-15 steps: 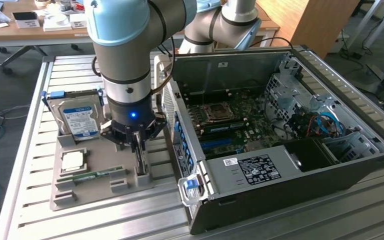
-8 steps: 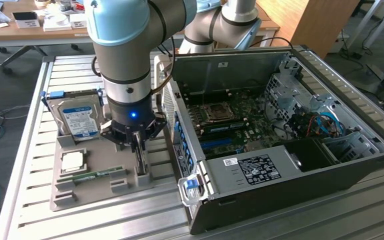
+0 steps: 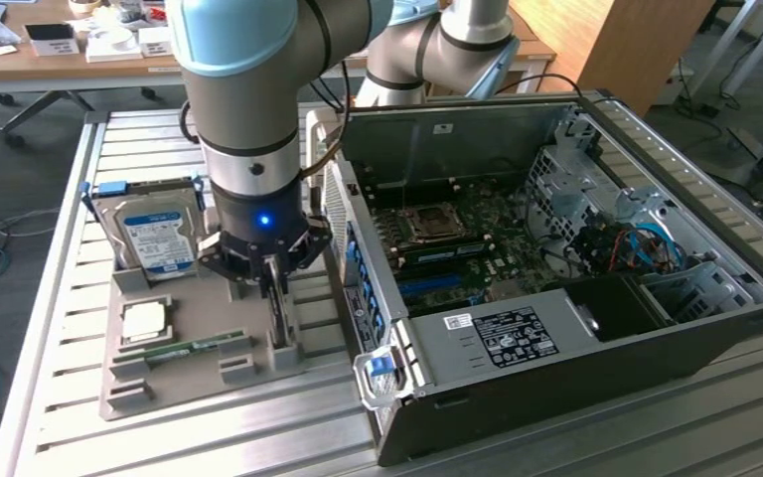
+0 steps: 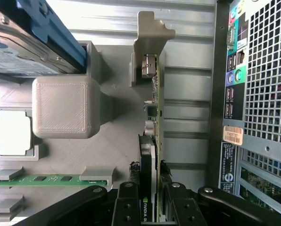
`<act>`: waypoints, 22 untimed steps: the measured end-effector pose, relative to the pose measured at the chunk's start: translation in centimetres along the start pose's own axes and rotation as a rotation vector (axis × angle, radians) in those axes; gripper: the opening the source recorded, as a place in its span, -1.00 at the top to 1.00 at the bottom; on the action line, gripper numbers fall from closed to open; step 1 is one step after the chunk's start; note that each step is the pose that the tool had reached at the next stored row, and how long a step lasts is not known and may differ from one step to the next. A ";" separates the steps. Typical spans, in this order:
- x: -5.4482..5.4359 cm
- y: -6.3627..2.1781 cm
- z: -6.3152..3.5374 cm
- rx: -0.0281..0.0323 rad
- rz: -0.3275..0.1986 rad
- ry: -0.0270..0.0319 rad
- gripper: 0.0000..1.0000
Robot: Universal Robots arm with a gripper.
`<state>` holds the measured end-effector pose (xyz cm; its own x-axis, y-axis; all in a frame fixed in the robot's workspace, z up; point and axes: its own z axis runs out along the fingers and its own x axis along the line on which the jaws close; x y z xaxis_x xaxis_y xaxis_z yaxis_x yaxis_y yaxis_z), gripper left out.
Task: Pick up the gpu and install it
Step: 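Pick up the gpu and move the gpu toward the slot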
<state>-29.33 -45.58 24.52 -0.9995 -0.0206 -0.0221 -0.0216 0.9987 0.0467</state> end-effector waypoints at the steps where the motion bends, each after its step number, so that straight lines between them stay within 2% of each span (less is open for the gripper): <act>1: 0.0 0.01 -0.23 -0.0006 0.000 -0.0002 0.47; 15: -0.1 0.23 -4.83 -0.0069 0.000 -0.0002 0.47; 18: -0.1 0.25 -5.31 -0.0076 0.000 -0.0003 0.47; 22: -0.1 0.25 -5.32 -0.0078 0.000 -0.0004 0.47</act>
<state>-29.33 -45.58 29.85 -0.9995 -0.0204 -0.0224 -0.0216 0.9983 0.0545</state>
